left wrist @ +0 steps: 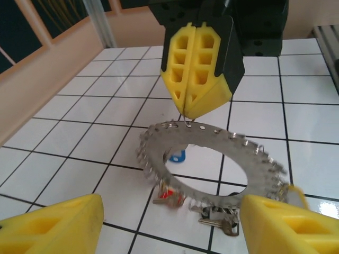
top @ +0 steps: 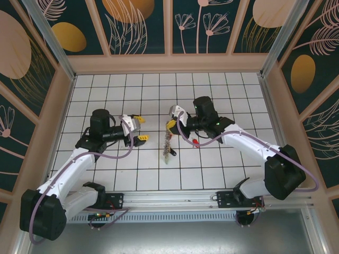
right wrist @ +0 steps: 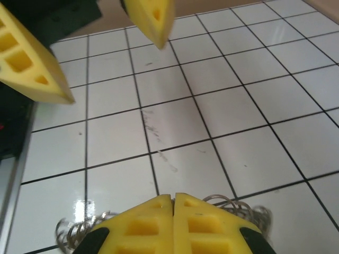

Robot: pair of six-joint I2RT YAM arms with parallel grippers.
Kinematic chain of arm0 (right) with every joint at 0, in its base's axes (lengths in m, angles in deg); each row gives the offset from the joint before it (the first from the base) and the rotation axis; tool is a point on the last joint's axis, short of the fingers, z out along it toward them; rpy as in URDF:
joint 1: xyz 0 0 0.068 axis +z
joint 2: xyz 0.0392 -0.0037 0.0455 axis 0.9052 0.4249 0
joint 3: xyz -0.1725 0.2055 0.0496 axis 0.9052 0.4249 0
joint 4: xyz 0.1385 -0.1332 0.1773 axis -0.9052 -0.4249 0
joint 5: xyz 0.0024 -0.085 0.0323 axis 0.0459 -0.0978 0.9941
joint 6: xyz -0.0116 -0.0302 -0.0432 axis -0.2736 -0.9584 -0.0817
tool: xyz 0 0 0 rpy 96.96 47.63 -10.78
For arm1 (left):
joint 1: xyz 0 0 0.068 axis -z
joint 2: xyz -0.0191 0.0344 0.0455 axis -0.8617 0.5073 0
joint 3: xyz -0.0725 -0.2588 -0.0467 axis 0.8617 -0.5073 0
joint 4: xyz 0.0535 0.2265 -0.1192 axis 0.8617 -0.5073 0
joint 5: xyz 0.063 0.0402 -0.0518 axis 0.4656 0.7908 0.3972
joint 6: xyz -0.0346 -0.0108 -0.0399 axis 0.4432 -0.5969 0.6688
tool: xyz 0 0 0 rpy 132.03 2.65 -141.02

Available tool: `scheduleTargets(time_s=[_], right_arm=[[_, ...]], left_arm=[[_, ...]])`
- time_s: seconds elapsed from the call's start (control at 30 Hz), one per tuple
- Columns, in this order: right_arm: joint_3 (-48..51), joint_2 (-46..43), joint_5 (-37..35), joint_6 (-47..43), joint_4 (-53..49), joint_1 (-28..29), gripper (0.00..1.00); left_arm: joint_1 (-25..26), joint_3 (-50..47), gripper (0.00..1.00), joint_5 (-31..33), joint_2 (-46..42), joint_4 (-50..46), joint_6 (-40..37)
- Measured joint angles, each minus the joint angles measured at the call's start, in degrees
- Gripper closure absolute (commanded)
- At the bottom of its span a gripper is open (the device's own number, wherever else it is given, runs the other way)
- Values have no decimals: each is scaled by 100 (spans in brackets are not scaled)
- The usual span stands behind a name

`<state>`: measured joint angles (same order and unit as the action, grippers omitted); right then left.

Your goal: Put the keys on the keyring

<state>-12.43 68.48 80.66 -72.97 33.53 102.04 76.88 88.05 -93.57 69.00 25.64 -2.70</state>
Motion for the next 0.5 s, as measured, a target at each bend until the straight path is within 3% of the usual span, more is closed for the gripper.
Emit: scheduleTargets(time_s=[0.5], right_arm=[[-463, 343, 807, -588, -396, 337, 100]], left_arm=[[302, -369, 47, -149, -72, 780, 256]])
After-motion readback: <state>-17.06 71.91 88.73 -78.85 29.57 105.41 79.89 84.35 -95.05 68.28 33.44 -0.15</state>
